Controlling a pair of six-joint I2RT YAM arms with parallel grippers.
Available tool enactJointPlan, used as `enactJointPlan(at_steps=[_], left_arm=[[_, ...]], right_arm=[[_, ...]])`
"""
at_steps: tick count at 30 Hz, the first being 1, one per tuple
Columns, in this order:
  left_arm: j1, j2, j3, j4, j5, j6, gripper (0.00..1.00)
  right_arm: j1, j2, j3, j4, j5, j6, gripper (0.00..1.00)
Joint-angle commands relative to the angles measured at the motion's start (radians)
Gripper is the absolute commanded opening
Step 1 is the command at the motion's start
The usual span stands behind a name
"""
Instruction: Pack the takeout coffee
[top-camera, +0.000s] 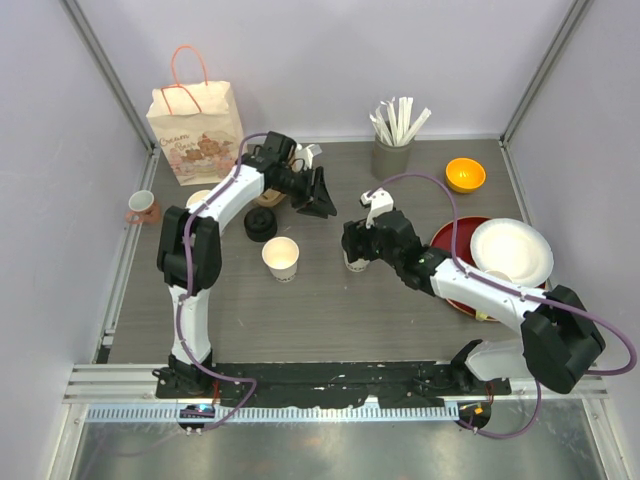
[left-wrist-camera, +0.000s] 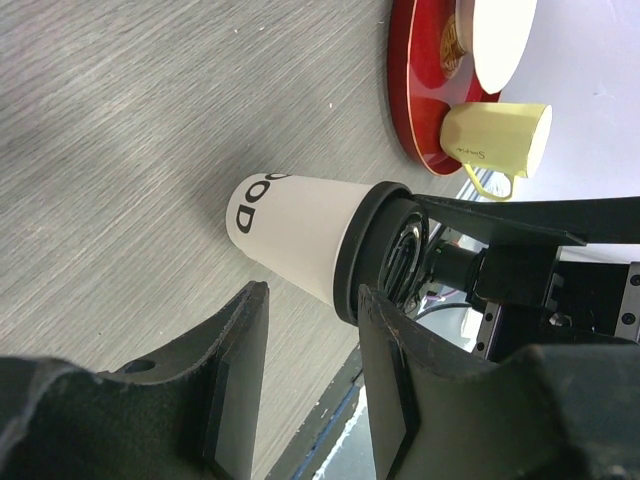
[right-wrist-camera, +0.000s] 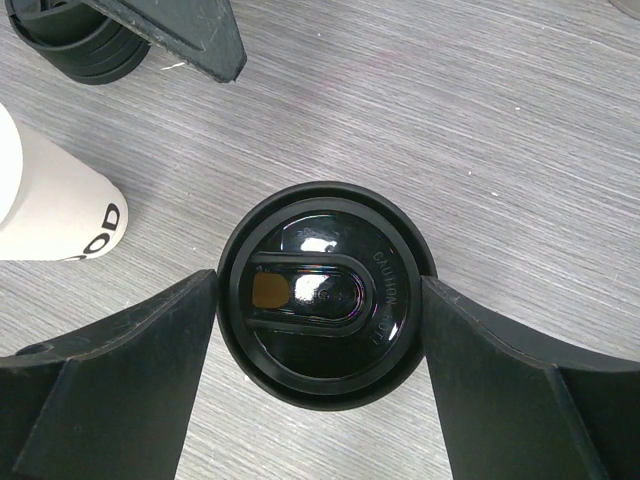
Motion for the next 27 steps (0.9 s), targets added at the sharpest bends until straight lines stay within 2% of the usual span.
enactJointPlan(at_steps=[1,15,27], left_arm=[[0.013,-0.048,0.007,-0.009,0.008,0.011,0.45],[0.033,-0.055,-0.007,-0.009,0.011,0.016,0.47],[0.035,-0.058,-0.007,-0.018,0.011,0.034,0.48]], right_arm=[[0.001,-0.013,0.057,-0.051,-0.010,-0.002,0.86],[0.000,-0.007,0.120,-0.093,-0.019,-0.028,0.91],[-0.059,-0.018,0.102,-0.084,-0.033,0.000,0.91]])
